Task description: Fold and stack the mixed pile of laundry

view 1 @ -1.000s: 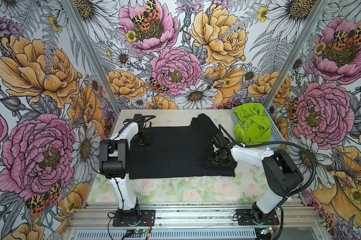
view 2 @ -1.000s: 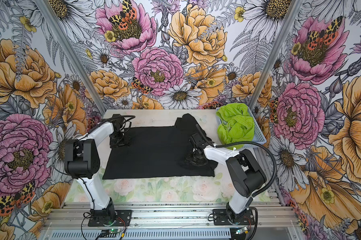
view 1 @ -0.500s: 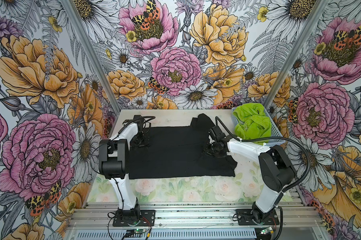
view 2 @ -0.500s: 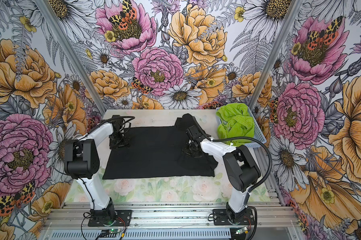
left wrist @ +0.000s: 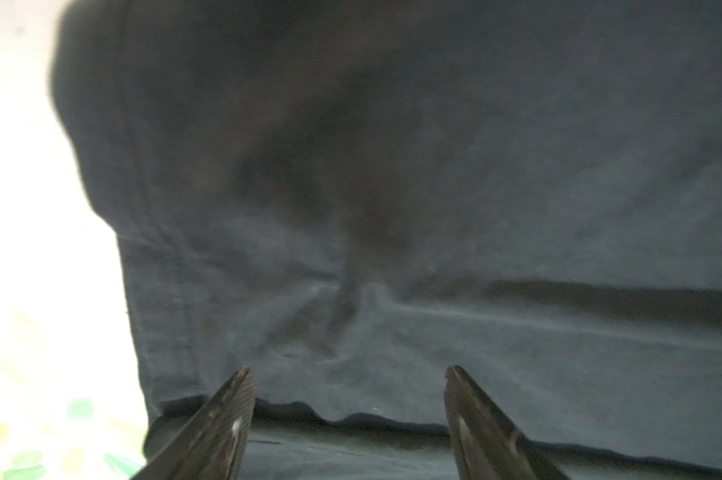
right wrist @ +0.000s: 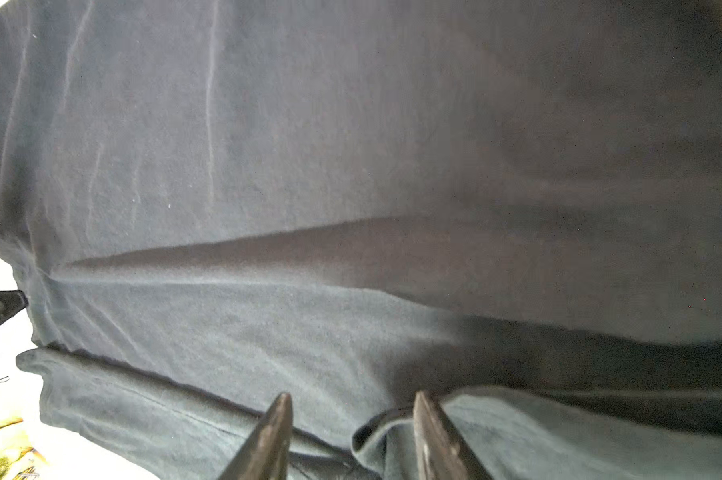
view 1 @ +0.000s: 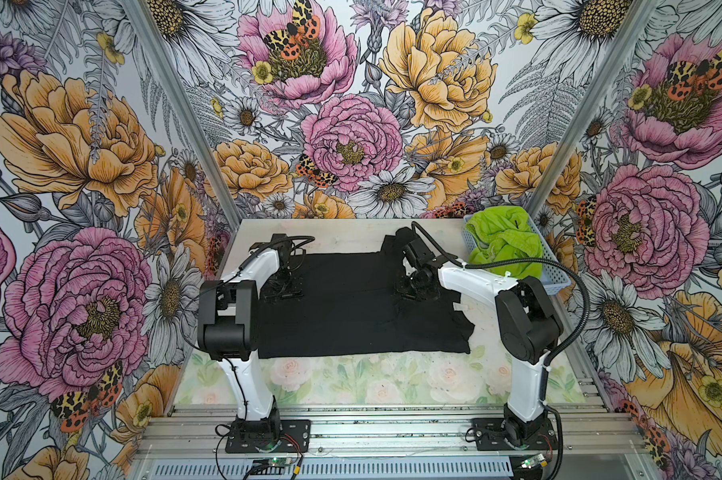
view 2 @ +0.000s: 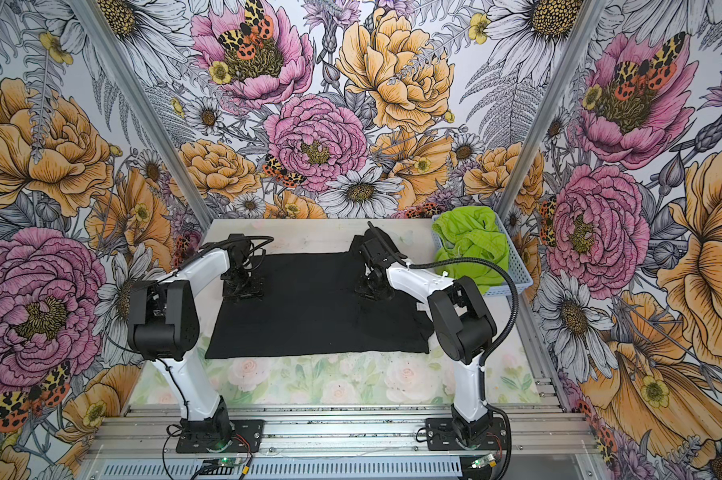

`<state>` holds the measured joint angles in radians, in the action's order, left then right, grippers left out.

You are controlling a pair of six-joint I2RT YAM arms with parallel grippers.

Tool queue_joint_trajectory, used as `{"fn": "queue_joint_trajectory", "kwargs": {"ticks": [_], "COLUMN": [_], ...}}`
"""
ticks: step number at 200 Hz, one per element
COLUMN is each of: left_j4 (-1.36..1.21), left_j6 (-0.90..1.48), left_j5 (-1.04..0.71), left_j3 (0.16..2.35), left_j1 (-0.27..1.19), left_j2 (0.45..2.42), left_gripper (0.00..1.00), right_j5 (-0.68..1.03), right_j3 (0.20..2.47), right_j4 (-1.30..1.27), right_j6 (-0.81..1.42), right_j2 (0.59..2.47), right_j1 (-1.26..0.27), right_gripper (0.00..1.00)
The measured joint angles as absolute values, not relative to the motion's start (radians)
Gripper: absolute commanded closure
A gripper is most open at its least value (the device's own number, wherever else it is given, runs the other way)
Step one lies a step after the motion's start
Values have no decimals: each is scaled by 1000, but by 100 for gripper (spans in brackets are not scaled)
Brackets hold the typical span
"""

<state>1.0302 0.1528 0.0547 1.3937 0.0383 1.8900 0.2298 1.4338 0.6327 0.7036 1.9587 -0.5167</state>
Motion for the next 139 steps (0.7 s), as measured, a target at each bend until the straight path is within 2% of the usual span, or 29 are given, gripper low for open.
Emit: {"fn": "queue_joint_trajectory", "kwargs": {"ticks": [29, 64, 102, 139], "left_j4": [1027, 1013, 987, 961], "left_j6": [176, 212, 268, 308], "left_j5": [35, 2, -36, -77], "left_j3": [1391, 1333, 1173, 1032], "left_j1": [120, 197, 192, 193], "left_j2": [1881, 1789, 1622, 1610], "left_gripper": [26, 25, 25, 25], "right_j5": [196, 160, 150, 123], "right_j3": [1416, 1295, 1093, 926], "right_j4": [662, 699, 731, 734], "right_j6": [682, 678, 673, 653], "right_j2": [1921, 1773, 1642, 1626], "right_j1": [-503, -469, -463, -454], "right_gripper": [48, 50, 54, 56]}}
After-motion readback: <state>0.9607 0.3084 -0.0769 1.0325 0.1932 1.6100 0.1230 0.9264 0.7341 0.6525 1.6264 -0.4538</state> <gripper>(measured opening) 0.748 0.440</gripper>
